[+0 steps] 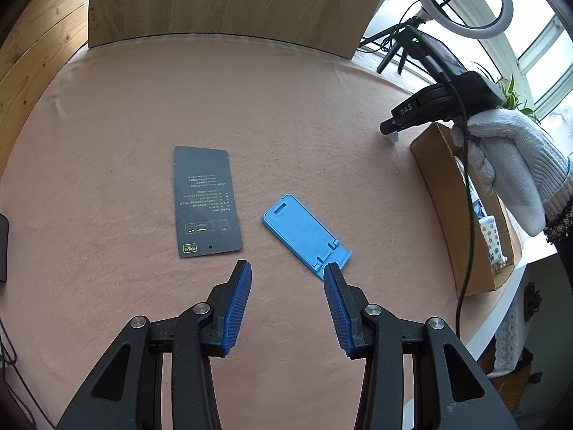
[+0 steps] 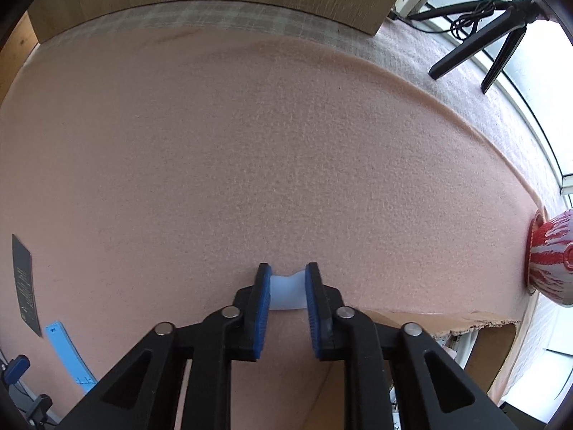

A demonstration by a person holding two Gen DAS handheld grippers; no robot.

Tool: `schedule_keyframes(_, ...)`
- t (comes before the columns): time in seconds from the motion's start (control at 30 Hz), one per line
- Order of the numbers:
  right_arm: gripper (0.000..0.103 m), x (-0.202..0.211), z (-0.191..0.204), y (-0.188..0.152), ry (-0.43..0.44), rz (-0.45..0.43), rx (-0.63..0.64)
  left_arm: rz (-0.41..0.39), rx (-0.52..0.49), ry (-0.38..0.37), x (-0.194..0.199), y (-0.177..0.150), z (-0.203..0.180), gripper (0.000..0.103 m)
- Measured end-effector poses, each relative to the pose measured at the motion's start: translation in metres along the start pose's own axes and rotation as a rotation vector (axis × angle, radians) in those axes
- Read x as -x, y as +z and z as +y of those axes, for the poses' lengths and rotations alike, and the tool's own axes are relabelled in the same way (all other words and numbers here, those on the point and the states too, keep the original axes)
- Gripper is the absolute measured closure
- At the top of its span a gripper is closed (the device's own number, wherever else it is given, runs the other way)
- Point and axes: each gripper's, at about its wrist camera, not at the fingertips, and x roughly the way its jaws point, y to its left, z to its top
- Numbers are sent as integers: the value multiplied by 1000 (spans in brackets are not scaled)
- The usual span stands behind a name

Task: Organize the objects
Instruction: 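Grasp the white cylinder with the right tool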

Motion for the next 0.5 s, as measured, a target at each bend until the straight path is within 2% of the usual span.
schedule_keyframes(0.1, 92, 7, -2, -6, 44, -23, -19, 3, 12, 2, -1, 1, 3, 58)
schedule_keyframes(0.3, 93, 28, -3, -26, 230, -50, -54, 28, 47, -26, -14, 5, 3, 58)
schedule_keyframes(0.5, 93, 31, 26, -69, 295, -60, 16, 86, 64, -39, -43, 12, -5, 58)
